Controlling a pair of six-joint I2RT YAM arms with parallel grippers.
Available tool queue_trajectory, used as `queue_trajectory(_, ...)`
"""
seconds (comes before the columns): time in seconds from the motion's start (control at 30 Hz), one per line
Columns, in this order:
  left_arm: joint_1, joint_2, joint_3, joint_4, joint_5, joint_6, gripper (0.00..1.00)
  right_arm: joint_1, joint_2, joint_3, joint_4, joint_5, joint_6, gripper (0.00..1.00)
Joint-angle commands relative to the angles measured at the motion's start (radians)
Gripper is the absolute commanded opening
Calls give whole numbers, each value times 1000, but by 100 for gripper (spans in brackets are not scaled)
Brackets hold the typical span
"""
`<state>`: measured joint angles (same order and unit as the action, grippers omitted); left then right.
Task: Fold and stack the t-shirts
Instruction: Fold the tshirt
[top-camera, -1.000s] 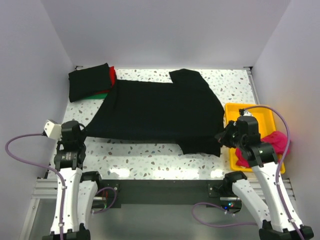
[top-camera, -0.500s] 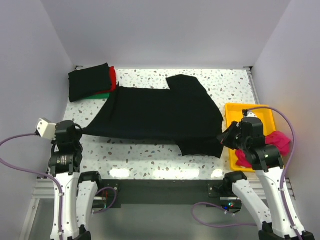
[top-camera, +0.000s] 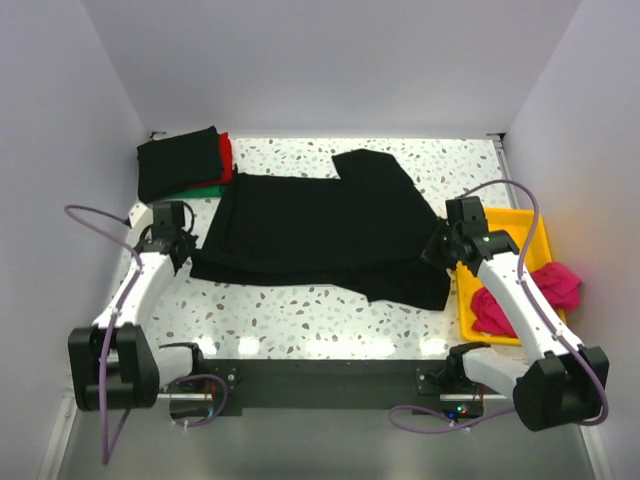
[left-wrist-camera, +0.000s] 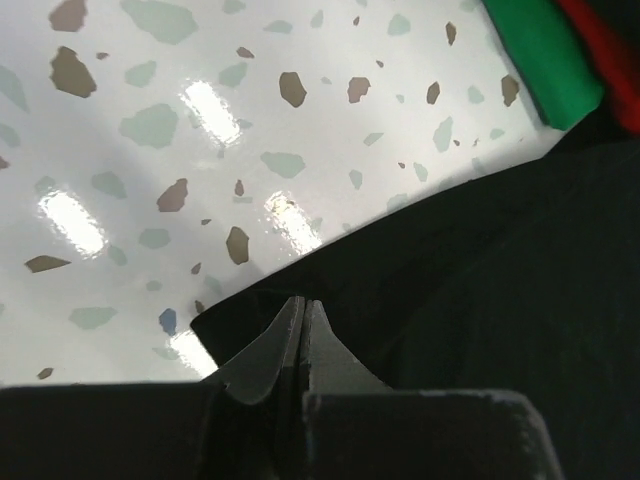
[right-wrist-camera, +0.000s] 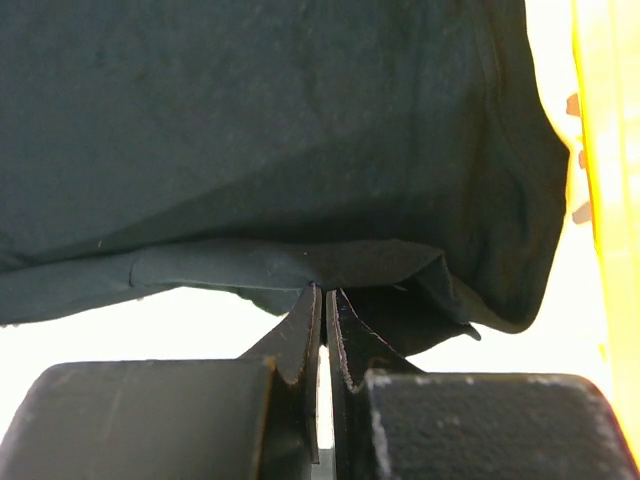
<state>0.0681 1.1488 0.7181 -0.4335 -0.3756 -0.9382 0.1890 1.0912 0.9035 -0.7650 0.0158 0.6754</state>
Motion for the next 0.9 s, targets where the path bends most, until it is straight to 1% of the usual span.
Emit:
queue_trajectory(0.0, -8, 100, 105, 90, -14, -22, 0, -20, 44, 37, 111, 29, 16, 0)
queue_trajectory(0.03, -10, 144, 118, 90, -16, -19, 0, -26, 48, 31, 121, 29, 18, 0)
queue_trajectory(0.13, -10, 196, 152, 91, -28, -17, 0, -48, 70, 18, 145, 15, 15, 0)
queue_trajectory(0.33, -10, 226, 198, 87, -52, -4, 0, -88, 39, -29, 164, -2, -8, 0)
queue_trajectory(0.47, -11, 224, 210, 88, -33, -1, 0, -118, 0, -63, 155, -14, -20, 0)
queue_trajectory(0.67, -13, 198, 214, 102, -19, 6, 0, -126, -51, -86, 128, -14, -20, 0)
queue_trajectory(0.77, -13, 201, 247, 61, -12, 4, 0, -126, -100, -109, 112, -54, -16, 0)
queue_trajectory(0.87, -13, 164, 238, 35, -28, 4, 0, -126, -145, -136, 99, -69, -10, 0)
